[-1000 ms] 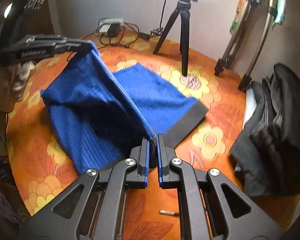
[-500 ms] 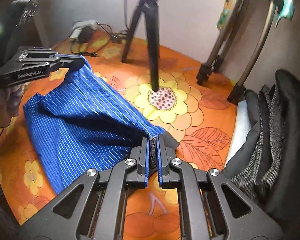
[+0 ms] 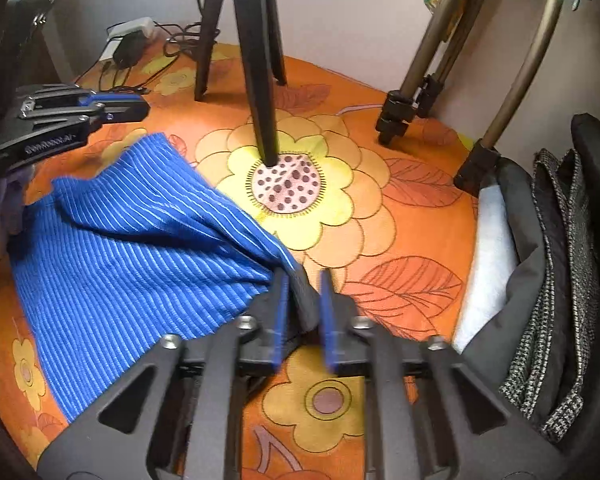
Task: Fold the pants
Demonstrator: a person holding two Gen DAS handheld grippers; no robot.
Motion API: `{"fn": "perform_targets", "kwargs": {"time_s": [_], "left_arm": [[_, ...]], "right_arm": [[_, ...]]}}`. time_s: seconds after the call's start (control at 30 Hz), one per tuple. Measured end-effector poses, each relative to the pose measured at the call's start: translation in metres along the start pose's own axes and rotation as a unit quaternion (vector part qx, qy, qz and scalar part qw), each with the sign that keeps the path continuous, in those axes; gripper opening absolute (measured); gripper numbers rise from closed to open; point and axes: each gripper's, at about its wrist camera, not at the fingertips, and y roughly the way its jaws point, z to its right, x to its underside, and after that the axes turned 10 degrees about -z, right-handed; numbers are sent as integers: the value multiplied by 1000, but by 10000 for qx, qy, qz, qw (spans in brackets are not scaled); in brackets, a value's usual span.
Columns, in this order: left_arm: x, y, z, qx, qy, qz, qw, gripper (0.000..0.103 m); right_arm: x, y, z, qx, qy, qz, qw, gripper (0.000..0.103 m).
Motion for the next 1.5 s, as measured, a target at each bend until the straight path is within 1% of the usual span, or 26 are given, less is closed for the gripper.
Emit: {"fn": "perform_targets", "kwargs": {"time_s": [0.03,0.17,0.23,0.3,0.37,0.43,0.53,0.63,0.73,0.83,0.93,1.0,1.07,1.17,1.27,1.33,1.4,1.43,1.5], "left_arm": [[0,-3,-2,-32,-18,39,10000,29],[11,-25,-6,-93,130,199,9997,29],[21,-37,-6,9,260,203,9995,29],[29,-41,-7,89,329,131,9993,29],[37,-40,-6,266,357,-52,9990,29],[45,-39,-2,337,394,-159,9985,29],[52,-35,3,306,440,-283,9982,29],[62,-33,6,301,417,-326,9981,29],[77,-40,11,263,475,-270,9982,29],[93,-51,15,146,627,-168,9978,29],[109,-64,20,206,686,-126,9974,29],[118,-72,26,199,809,-71,9965,29],[126,-80,36,325,971,-32,9947,29],[134,-88,57,602,1237,18,9905,29],[142,-95,85,762,1660,78,9831,29],[147,-98,106,771,1993,130,9768,30],[152,-99,124,682,2315,167,9703,34],[155,-99,136,662,2524,174,9652,35],[159,-98,152,656,2759,147,9588,37]], "right_arm": [[-1,-1,1,56,34,16,10000,37],[7,-11,10,-15,294,125,9995,39],[12,-19,8,-18,337,201,9992,39],[20,-28,4,-36,299,293,9991,39],[26,-32,3,-4,339,320,9989,39],[33,-36,4,-140,507,309,9981,39],[45,-45,-2,-348,575,360,9971,39],[50,-53,-16,-343,388,459,9976,39],[41,-60,-26,-398,177,562,9975,39],[22,-63,-31,-456,109,627,9969,39],[9,-59,-33,-695,186,601,9956,39],[5,-55,-36,-731,218,577,9954,39],[8,-52,-37,-766,288,542,9952,39],[17,-49,-33,-751,437,460,9952,39],[32,-48,-23,-792,649,379,9940,39],[45,-49,-14,-858,844,349,9921,39],[55,-49,-5,-916,1020,331,9900,39],[58,-50,-2,-937,1092,326,9891,39],[67,-50,8,-1070,1302,317,9852,40]]}}
